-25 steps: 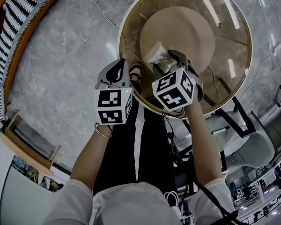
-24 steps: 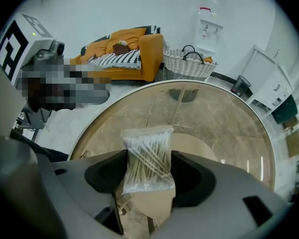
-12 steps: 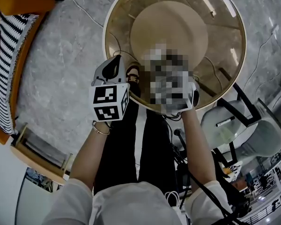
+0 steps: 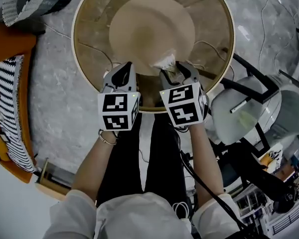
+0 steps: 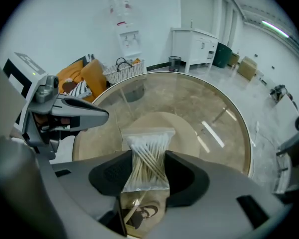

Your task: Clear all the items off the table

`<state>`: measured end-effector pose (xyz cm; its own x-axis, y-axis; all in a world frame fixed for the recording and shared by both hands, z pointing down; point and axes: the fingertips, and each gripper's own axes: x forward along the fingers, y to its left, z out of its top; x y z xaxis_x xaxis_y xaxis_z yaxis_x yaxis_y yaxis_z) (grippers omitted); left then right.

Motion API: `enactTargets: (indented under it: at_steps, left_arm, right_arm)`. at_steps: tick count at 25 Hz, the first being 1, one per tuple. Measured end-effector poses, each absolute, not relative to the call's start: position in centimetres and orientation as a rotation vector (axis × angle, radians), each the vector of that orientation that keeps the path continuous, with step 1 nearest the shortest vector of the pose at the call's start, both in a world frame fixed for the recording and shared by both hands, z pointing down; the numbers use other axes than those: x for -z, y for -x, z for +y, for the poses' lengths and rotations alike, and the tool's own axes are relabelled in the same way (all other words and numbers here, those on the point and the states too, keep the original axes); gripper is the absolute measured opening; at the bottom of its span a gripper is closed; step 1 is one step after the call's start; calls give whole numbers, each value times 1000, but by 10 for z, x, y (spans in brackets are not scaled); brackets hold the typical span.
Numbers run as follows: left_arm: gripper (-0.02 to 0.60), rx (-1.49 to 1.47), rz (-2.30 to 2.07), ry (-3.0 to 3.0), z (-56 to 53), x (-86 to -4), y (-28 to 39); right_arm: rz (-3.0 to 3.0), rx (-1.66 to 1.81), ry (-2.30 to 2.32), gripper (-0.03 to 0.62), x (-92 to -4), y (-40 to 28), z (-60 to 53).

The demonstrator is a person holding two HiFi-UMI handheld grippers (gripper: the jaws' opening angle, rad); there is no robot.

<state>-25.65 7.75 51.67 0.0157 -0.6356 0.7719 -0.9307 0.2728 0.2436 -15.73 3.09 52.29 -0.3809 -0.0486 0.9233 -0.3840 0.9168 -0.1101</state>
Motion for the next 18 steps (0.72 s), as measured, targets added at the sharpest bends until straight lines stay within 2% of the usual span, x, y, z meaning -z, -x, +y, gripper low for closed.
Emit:
enactTargets:
  at_steps: [6, 18]
  left_arm:
    - [8, -543, -1549, -1653, 43, -509, 178]
    - [8, -725, -1261, -1947, 6, -506, 0]
  right_arm:
    - [-1926, -519, -546, 217, -507, 79, 13]
    - [-1796, -762, -936, 218, -500, -123, 15]
